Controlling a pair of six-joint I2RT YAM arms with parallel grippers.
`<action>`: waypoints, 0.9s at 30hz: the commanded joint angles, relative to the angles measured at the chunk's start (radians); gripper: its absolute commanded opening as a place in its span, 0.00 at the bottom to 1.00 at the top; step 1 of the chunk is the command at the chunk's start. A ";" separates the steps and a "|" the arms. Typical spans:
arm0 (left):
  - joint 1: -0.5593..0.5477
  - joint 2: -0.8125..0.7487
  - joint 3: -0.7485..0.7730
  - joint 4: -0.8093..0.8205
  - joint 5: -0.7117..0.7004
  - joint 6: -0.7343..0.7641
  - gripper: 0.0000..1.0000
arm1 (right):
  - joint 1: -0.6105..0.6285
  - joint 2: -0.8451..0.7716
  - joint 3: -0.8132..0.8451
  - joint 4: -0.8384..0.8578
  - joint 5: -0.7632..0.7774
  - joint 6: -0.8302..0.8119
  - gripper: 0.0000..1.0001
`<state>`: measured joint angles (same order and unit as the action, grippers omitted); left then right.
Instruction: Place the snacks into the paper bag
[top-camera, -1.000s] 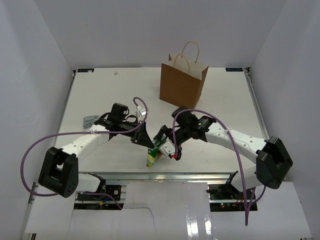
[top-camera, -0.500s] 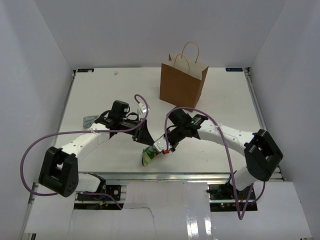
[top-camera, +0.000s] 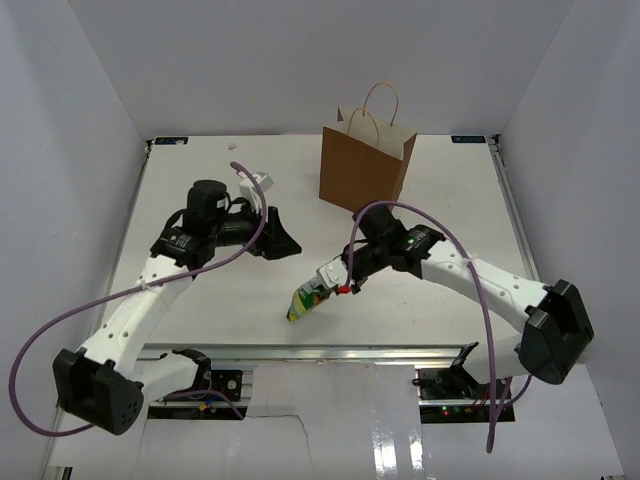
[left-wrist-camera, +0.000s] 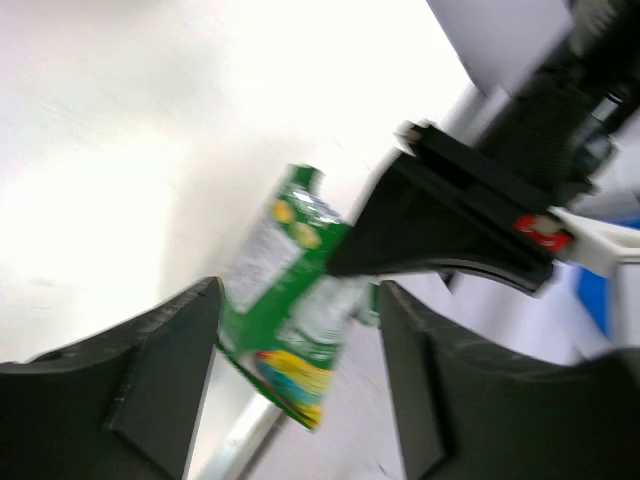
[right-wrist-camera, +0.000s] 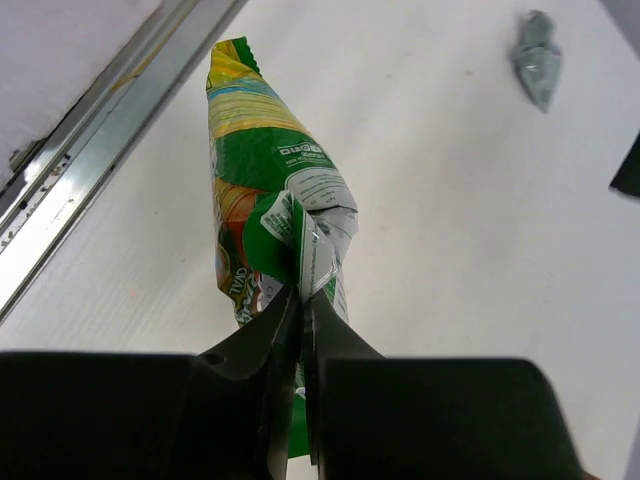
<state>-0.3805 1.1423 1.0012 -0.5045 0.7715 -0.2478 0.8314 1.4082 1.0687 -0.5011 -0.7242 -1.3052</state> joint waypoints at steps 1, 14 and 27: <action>0.011 -0.094 0.068 -0.019 -0.306 -0.022 0.78 | -0.054 -0.107 0.065 0.064 -0.080 0.125 0.08; 0.012 -0.243 -0.041 -0.023 -0.606 -0.116 0.88 | -0.452 -0.108 0.436 0.741 -0.008 0.969 0.08; 0.014 -0.286 -0.098 -0.042 -0.678 -0.151 0.89 | -0.597 0.198 0.720 0.862 0.126 1.376 0.08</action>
<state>-0.3698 0.8886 0.9184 -0.5308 0.1291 -0.3832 0.2333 1.5860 1.7851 0.2882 -0.6174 -0.0383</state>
